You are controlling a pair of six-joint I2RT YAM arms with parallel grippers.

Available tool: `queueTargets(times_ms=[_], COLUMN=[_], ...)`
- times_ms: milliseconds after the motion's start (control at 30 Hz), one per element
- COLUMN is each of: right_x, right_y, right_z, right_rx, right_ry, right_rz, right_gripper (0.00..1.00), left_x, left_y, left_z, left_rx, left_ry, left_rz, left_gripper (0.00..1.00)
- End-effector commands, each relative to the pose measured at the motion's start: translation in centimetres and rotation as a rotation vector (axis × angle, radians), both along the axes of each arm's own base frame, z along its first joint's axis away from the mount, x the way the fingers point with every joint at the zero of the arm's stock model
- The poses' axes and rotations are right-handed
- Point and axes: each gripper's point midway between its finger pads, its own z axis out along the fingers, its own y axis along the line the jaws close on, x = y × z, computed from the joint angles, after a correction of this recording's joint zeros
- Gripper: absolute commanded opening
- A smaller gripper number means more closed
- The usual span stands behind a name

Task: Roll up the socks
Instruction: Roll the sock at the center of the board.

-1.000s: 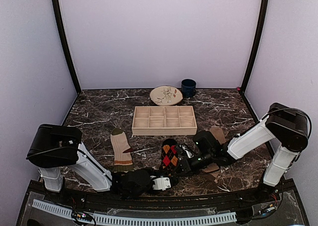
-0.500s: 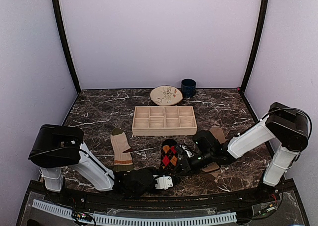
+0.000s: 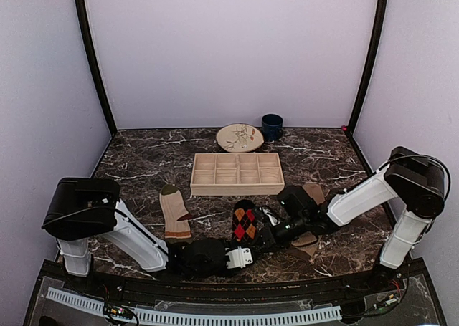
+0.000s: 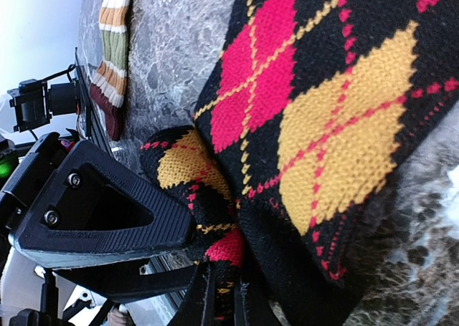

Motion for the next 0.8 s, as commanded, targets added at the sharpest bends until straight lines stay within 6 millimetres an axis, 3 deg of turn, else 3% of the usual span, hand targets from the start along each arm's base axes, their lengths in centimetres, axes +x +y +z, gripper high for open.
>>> queueTargets(times_ms=[0, 767], right_x=[-0.4, 0.1], right_y=[-0.1, -0.8], right_z=[-0.4, -0.7], right_rx=[-0.023, -0.023], right_ry=[0.01, 0.015], right_rz=[0.026, 0.018], right_gripper=[0.06, 0.07], left_x=[0.2, -0.1], left_y=[4.4, 6.9], left_z=[-5.7, -5.6], left_rx=[0.348, 0.352], left_ry=[0.033, 0.034], left_rz=[0.031, 0.109], left_gripper=[0.38, 0.4])
